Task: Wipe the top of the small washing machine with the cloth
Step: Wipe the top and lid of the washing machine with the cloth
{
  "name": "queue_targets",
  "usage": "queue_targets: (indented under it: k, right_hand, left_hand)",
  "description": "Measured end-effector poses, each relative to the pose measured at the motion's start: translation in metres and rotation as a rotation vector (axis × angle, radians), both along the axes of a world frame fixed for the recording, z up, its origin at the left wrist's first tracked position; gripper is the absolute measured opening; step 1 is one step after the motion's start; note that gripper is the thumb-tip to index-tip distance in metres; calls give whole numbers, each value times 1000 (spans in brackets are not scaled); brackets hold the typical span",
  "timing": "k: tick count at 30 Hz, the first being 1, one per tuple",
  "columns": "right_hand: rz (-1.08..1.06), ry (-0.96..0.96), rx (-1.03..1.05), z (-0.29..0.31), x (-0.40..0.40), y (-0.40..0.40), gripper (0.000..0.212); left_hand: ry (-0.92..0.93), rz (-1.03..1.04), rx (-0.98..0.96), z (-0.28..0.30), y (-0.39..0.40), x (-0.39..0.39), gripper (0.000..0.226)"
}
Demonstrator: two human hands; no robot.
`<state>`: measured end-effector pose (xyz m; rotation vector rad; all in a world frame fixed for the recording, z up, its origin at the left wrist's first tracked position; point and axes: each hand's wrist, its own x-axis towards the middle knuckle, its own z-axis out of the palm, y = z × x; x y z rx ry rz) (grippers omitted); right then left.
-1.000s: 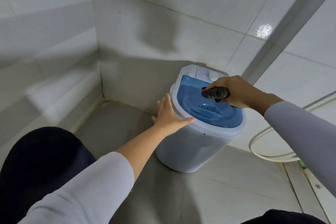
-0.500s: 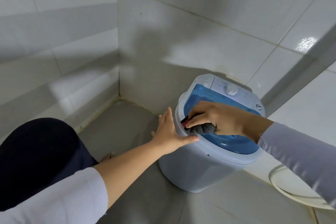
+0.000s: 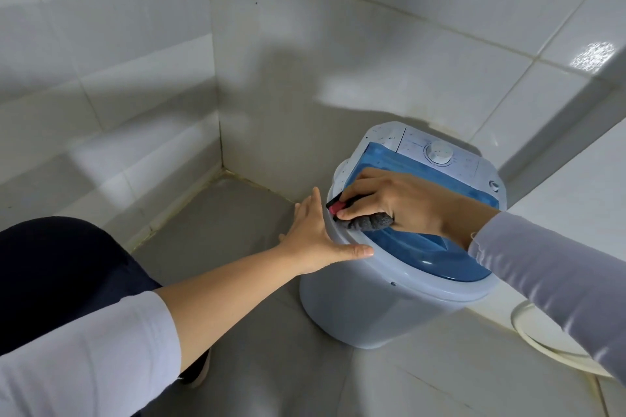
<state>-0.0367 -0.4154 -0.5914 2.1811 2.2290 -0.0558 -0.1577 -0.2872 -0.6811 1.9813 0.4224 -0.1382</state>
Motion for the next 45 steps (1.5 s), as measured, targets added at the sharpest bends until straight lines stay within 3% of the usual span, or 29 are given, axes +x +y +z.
queue_targets:
  k: [9,20,25,29,36,45]
  right_hand:
    - [-111,21,68,-5,23,16,60]
    - [-353,23,40,4,38,32,58]
    - [-505,85,246,37,46,28,53]
    - [-433,39,155,45,43,34,57]
    - [-349,85,-13,16,47,42,58]
    - [-362,62,52,-1,61,37,56]
  left_hand:
    - [4,-19,0,-2,0,-1,144]
    - [36,-35,29,5,0,-2,143]
    - [22,-31,92,10,20,3,135]
    - [-20,10,139,24,46,26,127]
    - [-3,-117,194,43,67,62,123]
    - [105,-204,267,47,73,75,125]
